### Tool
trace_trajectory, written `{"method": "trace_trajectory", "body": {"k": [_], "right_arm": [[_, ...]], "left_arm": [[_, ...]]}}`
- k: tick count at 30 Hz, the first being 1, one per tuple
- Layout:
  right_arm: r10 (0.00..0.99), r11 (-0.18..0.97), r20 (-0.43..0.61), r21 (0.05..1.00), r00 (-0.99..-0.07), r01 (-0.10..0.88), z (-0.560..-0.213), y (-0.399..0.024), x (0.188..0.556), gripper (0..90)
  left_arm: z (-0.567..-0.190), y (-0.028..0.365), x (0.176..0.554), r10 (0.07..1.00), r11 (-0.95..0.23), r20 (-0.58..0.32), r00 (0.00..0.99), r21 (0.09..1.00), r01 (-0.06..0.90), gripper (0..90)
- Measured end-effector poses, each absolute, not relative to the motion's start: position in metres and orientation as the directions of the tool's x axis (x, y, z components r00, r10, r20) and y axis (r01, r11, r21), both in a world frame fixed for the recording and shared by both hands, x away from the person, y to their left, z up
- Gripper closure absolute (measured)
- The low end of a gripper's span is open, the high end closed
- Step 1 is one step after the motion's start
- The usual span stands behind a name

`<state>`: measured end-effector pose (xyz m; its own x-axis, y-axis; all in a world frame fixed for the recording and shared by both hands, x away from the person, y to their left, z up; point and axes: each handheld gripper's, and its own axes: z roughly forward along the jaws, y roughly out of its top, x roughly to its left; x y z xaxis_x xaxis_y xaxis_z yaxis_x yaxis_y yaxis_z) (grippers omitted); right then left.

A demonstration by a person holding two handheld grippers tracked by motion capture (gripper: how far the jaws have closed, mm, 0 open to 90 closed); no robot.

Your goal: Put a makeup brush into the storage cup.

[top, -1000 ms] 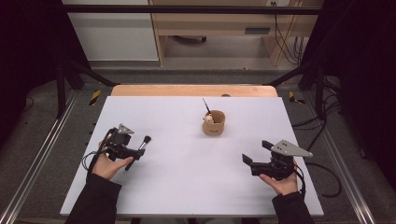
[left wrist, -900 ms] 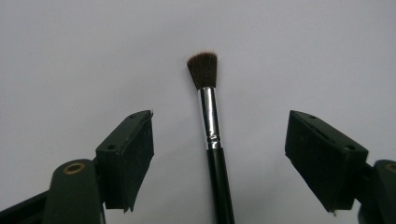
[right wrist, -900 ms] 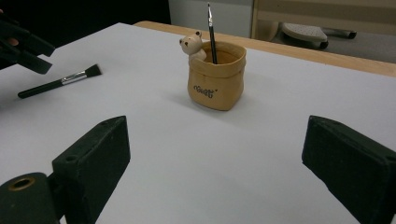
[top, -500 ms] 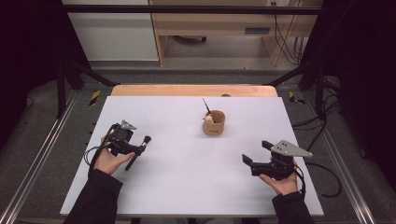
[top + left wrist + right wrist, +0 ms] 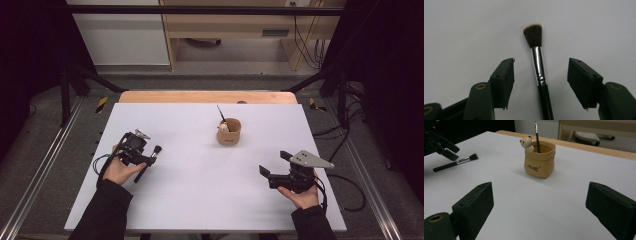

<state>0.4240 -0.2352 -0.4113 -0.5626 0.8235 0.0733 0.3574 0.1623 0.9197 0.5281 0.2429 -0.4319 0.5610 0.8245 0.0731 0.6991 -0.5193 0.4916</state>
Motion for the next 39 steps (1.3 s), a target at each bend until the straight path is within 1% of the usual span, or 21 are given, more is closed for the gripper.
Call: {"method": "trace_trajectory", "body": {"k": [4, 17, 24, 33, 39], "right_arm": [[0.823, 0.163, 0.074, 0.919, -0.563, 0.358, -0.411, -0.234, 0.424, 8.4], [0.821, 0.17, 0.07, 0.918, -0.567, 0.359, -0.411, -0.233, 0.424, 8.4], [0.82, 0.172, 0.07, 0.917, -0.567, 0.361, -0.412, -0.233, 0.424, 8.4], [0.82, 0.172, 0.07, 0.916, -0.568, 0.361, -0.412, -0.233, 0.424, 8.4], [0.821, 0.171, 0.071, 0.916, -0.567, 0.363, -0.412, -0.232, 0.425, 8.4]], "left_arm": [[-0.437, 0.243, 0.529, 0.82, -0.532, 0.069, 0.569, 0.458, 0.712, 42.5], [-0.448, 0.244, 0.53, 0.819, -0.538, 0.031, 0.573, 0.389, 0.748, 58.6], [-0.448, 0.243, 0.531, 0.828, -0.521, 0.004, 0.56, 0.376, 0.766, 64.2], [-0.447, 0.241, 0.529, 0.842, -0.503, -0.006, 0.54, 0.357, 0.787, 73.5], [-0.447, 0.24, 0.529, 0.845, -0.5, -0.005, 0.534, 0.348, 0.794, 76.2]]}}
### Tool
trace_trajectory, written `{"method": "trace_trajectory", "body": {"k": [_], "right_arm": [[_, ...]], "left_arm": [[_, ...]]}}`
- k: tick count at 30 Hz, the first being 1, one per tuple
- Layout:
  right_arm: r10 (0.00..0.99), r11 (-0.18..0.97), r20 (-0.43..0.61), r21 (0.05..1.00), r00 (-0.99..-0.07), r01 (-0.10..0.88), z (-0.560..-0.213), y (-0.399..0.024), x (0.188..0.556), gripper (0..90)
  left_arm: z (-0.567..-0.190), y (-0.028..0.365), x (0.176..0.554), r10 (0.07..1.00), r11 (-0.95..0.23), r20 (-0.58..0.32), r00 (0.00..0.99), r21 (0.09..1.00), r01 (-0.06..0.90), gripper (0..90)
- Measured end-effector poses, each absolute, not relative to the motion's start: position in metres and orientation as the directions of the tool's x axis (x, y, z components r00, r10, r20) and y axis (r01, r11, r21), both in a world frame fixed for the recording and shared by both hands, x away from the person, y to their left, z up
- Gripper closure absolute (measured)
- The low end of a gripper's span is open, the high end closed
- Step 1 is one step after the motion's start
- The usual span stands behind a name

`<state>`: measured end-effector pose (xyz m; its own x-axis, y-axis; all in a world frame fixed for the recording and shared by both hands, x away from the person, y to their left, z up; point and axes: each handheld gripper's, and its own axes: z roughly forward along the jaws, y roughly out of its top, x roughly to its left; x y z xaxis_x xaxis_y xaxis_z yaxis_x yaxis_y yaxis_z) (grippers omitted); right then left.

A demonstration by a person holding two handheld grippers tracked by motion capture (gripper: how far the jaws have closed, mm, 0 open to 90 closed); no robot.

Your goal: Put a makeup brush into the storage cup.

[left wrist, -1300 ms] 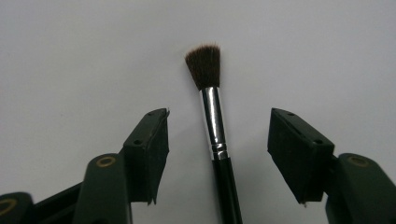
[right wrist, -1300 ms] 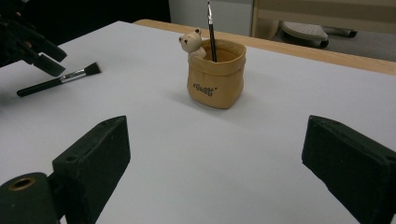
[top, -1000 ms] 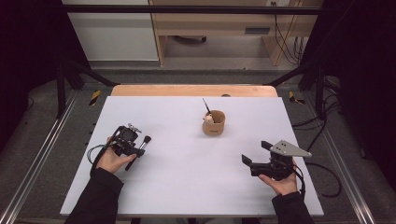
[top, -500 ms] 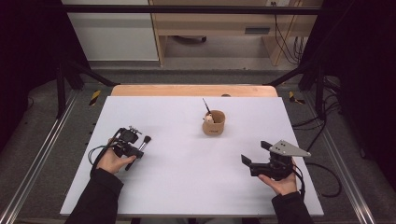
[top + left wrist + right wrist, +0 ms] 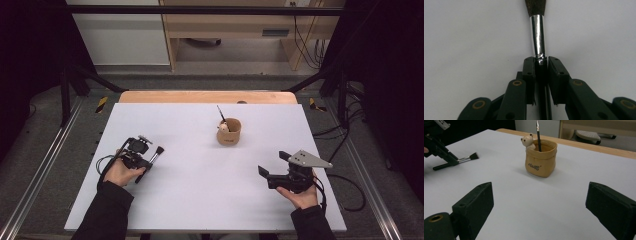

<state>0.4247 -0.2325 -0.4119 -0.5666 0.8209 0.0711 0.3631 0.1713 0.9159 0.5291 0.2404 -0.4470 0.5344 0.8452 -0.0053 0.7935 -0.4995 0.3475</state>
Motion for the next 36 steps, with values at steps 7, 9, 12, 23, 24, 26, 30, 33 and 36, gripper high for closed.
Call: {"method": "trace_trajectory", "body": {"k": [7, 9, 12, 23, 24, 26, 30, 33, 36], "right_arm": [[0.822, 0.164, 0.077, 0.916, -0.564, 0.365, -0.411, -0.234, 0.425, 8.6], [0.822, 0.166, 0.076, 0.916, -0.565, 0.365, -0.411, -0.234, 0.425, 8.6], [0.822, 0.165, 0.079, 0.915, -0.565, 0.368, -0.412, -0.233, 0.425, 8.6], [0.821, 0.163, 0.081, 0.916, -0.565, 0.367, -0.411, -0.235, 0.425, 8.7], [0.821, 0.161, 0.082, 0.916, -0.565, 0.367, -0.411, -0.235, 0.425, 8.7], [0.822, 0.159, 0.084, 0.916, -0.564, 0.368, -0.411, -0.235, 0.425, 8.7], [0.821, 0.159, 0.082, 0.917, -0.564, 0.365, -0.411, -0.235, 0.425, 8.7], [0.822, 0.156, 0.084, 0.918, -0.564, 0.364, -0.41, -0.235, 0.424, 8.7], [0.823, 0.153, 0.086, 0.918, -0.562, 0.365, -0.41, -0.235, 0.424, 8.7]], "left_arm": [[-0.447, 0.24, 0.53, 0.84, -0.508, -0.006, 0.542, 0.344, 0.79, 78.5], [-0.447, 0.24, 0.529, 0.837, -0.511, -0.005, 0.547, 0.347, 0.786, 78.6], [-0.447, 0.241, 0.529, 0.834, -0.515, -0.008, 0.552, 0.351, 0.782, 78.7], [-0.441, 0.242, 0.525, 0.819, -0.532, 0.006, 0.574, 0.384, 0.755, 78.8], [-0.439, 0.243, 0.524, 0.816, -0.537, 0.012, 0.578, 0.387, 0.75, 78.9], [-0.434, 0.244, 0.521, 0.813, -0.54, 0.02, 0.581, 0.399, 0.742, 78.9], [-0.426, 0.247, 0.514, 0.812, -0.536, 0.028, 0.583, 0.432, 0.725, 78.8], [-0.422, 0.248, 0.508, 0.815, -0.523, 0.031, 0.579, 0.469, 0.711, 78.8], [-0.42, 0.247, 0.501, 0.815, -0.512, 0.03, 0.579, 0.507, 0.694, 78.8]]}}
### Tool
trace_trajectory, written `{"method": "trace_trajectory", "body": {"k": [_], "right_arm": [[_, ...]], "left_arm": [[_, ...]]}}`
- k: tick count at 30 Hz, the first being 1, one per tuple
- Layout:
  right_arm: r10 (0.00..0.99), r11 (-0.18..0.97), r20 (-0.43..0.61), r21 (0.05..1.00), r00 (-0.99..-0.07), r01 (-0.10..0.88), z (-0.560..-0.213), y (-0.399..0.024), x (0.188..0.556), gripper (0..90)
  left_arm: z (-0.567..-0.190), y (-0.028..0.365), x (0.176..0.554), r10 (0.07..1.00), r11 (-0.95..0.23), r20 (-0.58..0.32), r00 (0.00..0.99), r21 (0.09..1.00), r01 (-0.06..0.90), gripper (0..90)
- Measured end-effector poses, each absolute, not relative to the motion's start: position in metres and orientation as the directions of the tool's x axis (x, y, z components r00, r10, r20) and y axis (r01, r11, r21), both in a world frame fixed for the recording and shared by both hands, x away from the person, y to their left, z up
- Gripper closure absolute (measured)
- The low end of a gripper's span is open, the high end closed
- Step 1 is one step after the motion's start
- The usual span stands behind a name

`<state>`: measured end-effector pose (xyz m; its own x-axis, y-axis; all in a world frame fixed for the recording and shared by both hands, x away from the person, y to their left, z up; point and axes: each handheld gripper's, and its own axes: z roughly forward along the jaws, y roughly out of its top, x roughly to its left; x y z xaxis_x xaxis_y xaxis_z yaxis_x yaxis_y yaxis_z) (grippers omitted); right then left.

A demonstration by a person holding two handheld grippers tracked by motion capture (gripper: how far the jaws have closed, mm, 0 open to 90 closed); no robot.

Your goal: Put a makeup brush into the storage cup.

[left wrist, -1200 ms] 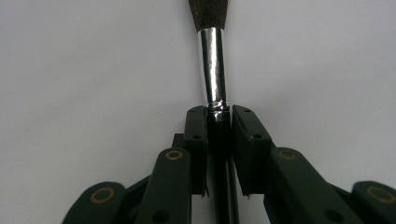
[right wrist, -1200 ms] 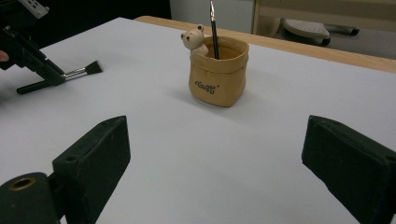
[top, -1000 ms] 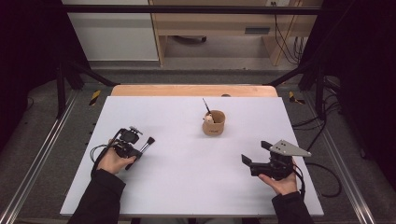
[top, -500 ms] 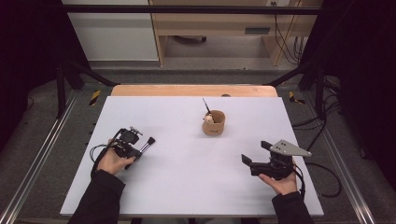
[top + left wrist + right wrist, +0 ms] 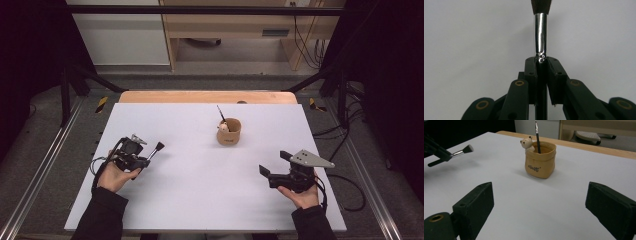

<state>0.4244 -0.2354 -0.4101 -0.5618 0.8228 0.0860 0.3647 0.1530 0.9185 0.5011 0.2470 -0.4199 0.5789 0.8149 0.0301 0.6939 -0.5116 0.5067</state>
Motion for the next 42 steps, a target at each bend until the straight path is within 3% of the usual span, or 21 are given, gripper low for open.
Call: {"method": "trace_trajectory", "body": {"k": [24, 42], "right_arm": [[0.826, 0.139, 0.086, 0.926, -0.558, 0.35, -0.406, -0.239, 0.421, 8.7], [0.825, 0.094, 0.125, 0.931, -0.551, 0.353, -0.404, -0.239, 0.42, 8.3]], "left_arm": [[-0.4, 0.254, 0.458, 0.846, -0.377, 0.031, 0.532, 0.742, 0.555, 78.8], [-0.396, 0.248, 0.44, 0.868, -0.279, 0.008, 0.497, 0.834, 0.476, 78.7]]}}
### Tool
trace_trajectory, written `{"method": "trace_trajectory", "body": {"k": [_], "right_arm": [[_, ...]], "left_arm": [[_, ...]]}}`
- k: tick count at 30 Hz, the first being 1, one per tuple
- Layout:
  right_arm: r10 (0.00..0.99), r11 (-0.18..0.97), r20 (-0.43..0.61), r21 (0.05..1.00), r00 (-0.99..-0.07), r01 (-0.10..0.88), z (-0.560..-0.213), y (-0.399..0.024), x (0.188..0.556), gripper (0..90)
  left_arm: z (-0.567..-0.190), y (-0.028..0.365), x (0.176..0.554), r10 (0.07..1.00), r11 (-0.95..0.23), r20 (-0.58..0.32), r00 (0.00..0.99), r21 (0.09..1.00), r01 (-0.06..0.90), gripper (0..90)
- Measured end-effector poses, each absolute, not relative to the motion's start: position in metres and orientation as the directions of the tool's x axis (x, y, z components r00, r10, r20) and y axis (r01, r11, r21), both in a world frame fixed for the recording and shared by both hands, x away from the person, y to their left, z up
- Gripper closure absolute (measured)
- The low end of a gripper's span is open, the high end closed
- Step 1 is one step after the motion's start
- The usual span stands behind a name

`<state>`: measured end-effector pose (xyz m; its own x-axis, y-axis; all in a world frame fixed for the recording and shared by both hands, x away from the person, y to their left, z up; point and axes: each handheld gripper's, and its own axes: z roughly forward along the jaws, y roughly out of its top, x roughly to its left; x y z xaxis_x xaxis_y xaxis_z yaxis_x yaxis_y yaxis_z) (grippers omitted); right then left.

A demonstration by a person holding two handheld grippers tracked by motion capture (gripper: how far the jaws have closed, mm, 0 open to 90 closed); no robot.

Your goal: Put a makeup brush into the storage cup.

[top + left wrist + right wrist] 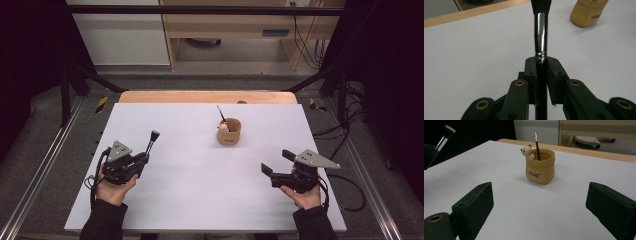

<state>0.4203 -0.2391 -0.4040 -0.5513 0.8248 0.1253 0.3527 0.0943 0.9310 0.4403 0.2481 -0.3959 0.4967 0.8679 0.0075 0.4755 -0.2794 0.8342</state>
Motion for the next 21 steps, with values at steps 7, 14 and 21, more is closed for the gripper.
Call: {"method": "trace_trajectory", "body": {"k": [7, 14, 21], "right_arm": [[0.828, 0.087, 0.124, 0.935, -0.547, 0.343, -0.401, -0.237, 0.42, 8.1], [0.828, 0.068, 0.139, 0.937, -0.543, 0.343, -0.4, -0.236, 0.42, 8.2], [0.826, 0.048, 0.155, 0.938, -0.541, 0.343, -0.398, -0.234, 0.421, 8.4]], "left_arm": [[-0.395, 0.242, 0.437, 0.867, -0.268, 0.022, 0.499, 0.864, 0.427, 78.7], [-0.395, 0.236, 0.435, 0.863, -0.253, -0.001, 0.506, 0.865, 0.433, 78.8], [-0.394, 0.23, 0.433, 0.858, -0.238, -0.013, 0.513, 0.876, 0.42, 78.8]]}}
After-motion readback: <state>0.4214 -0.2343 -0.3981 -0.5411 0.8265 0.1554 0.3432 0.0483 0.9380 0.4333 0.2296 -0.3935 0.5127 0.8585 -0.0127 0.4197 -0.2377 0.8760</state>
